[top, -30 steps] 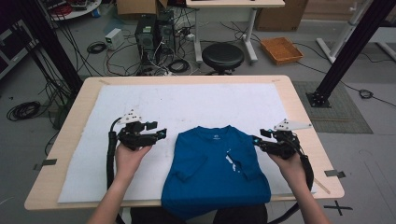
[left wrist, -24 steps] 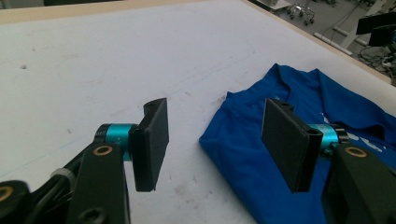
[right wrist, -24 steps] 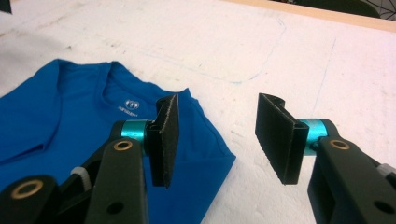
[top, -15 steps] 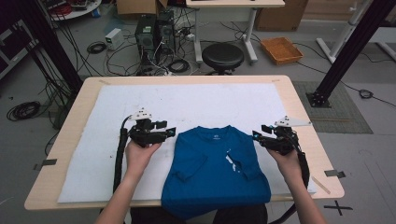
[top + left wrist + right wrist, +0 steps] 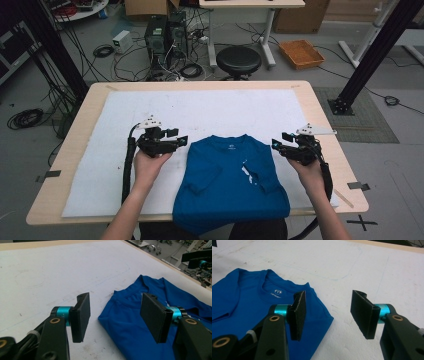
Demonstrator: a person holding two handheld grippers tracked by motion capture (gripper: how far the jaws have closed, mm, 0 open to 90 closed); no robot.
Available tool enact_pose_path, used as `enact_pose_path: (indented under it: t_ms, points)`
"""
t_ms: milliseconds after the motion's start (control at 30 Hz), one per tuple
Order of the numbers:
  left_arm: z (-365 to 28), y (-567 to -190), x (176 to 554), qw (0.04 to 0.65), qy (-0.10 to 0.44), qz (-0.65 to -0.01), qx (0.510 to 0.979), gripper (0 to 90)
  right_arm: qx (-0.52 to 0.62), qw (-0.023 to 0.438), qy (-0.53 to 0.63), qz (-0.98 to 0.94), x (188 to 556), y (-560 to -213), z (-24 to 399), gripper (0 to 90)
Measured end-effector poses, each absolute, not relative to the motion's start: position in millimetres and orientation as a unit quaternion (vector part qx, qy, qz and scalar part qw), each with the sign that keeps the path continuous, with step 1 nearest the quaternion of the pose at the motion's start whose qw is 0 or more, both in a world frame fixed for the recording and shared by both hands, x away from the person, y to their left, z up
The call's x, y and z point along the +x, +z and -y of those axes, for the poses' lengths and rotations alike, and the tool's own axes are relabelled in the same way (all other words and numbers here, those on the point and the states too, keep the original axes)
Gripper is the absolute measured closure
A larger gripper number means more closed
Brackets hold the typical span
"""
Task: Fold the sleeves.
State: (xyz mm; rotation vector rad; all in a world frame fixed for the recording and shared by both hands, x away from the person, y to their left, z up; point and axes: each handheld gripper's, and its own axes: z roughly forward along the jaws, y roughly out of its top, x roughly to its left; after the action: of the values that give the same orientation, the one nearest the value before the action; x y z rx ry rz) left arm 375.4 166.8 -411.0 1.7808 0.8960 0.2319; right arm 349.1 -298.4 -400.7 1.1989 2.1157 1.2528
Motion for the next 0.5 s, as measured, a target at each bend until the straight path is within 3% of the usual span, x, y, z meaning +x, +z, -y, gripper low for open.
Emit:
enact_pose_path:
  t_ms: [500]
  points:
    - [-166.0,-413.7,372.7,0.531,0.098,-0.377,0.753,41.0,0.431,0.203,0.447,-0.757,351.2,-401.9,300.6,45.9]
